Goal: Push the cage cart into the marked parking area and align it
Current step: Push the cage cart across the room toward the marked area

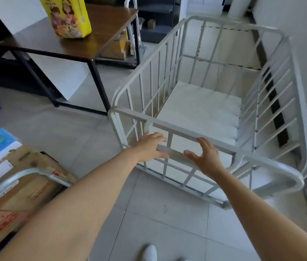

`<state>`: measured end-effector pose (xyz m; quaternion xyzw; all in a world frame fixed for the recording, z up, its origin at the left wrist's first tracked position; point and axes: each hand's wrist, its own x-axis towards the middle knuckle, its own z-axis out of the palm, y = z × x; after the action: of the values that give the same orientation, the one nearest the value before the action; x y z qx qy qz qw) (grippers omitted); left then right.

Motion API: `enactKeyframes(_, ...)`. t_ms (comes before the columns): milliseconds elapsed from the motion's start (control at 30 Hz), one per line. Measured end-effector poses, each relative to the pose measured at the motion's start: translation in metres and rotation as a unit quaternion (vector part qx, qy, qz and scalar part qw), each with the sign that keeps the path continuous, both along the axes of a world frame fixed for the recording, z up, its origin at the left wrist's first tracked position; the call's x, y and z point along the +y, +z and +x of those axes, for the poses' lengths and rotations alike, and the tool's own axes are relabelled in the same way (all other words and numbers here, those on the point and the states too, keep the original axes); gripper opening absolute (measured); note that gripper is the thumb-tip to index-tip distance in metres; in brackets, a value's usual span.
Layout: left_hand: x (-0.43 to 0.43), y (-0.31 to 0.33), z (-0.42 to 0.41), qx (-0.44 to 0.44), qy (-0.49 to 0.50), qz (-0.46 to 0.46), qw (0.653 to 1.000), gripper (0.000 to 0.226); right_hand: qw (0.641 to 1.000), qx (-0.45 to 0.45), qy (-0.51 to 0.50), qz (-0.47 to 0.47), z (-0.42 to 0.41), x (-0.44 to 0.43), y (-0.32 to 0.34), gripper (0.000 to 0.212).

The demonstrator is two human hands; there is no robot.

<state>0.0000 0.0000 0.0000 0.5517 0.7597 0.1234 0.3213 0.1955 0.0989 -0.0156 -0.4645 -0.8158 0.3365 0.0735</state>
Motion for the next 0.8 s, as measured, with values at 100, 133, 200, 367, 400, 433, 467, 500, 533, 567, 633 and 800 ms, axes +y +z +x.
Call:
enactKeyframes(100, 0.003, -0.006, -0.005, 0.021, -0.03, -0.031, 0.999, 0.056, 0.99, -0.136, 0.028, 0.031, 0.008, -0.003, -0.014, 0.079)
enactKeyframes(133, 0.005, -0.011, -0.008, 0.015, -0.025, -0.03, 0.999, 0.049, 0.984, -0.17, 0.038, 0.036, 0.012, -0.005, -0.019, 0.081)
enactKeyframes(200, 0.01, -0.01, -0.009, 0.001, -0.01, -0.033, 0.999, 0.037, 0.974, -0.213, 0.043, 0.06, 0.018, -0.003, -0.025, 0.082)
enactKeyframes(367, 0.022, -0.006, -0.011, 0.032, -0.031, -0.043, 0.998, 0.021, 0.969, -0.216, 0.043, 0.11, 0.022, 0.004, -0.025, 0.088)
enactKeyframes(400, 0.023, -0.007, -0.012, 0.028, -0.033, -0.041, 0.998, 0.021, 0.971, -0.207, 0.037, 0.116, 0.023, 0.004, -0.026, 0.091)
enactKeyframes(433, 0.024, -0.008, -0.013, 0.023, -0.029, -0.041, 0.998, 0.021, 0.971, -0.206, 0.034, 0.12, 0.023, 0.006, -0.025, 0.094)
enactKeyframes(467, 0.026, -0.009, -0.015, 0.021, -0.03, -0.04, 0.999, 0.022, 0.97, -0.206, 0.03, 0.122, 0.023, 0.009, -0.025, 0.097)
enactKeyframes(500, 0.029, -0.009, -0.016, 0.02, -0.029, -0.039, 0.999, 0.022, 0.971, -0.206, 0.024, 0.122, 0.022, 0.012, -0.024, 0.1)
enactKeyframes(533, 0.033, -0.011, -0.017, 0.023, -0.032, -0.032, 0.999, 0.022, 0.973, -0.199, 0.016, 0.119, 0.021, 0.016, -0.025, 0.102)
enactKeyframes(567, 0.037, -0.01, -0.018, 0.026, -0.033, -0.036, 0.998, 0.022, 0.976, -0.19, 0.004, 0.111, 0.021, 0.02, -0.024, 0.104)
enactKeyframes(633, 0.047, -0.007, -0.02, 0.032, -0.035, -0.042, 0.998, 0.024, 0.981, -0.172, -0.028, 0.09, 0.026, 0.033, -0.024, 0.11)
enactKeyframes(800, 0.075, -0.007, -0.03, 0.041, -0.039, -0.054, 0.997, 0.03, 0.982, -0.183, -0.021, 0.033, 0.051, 0.075, -0.022, 0.138)
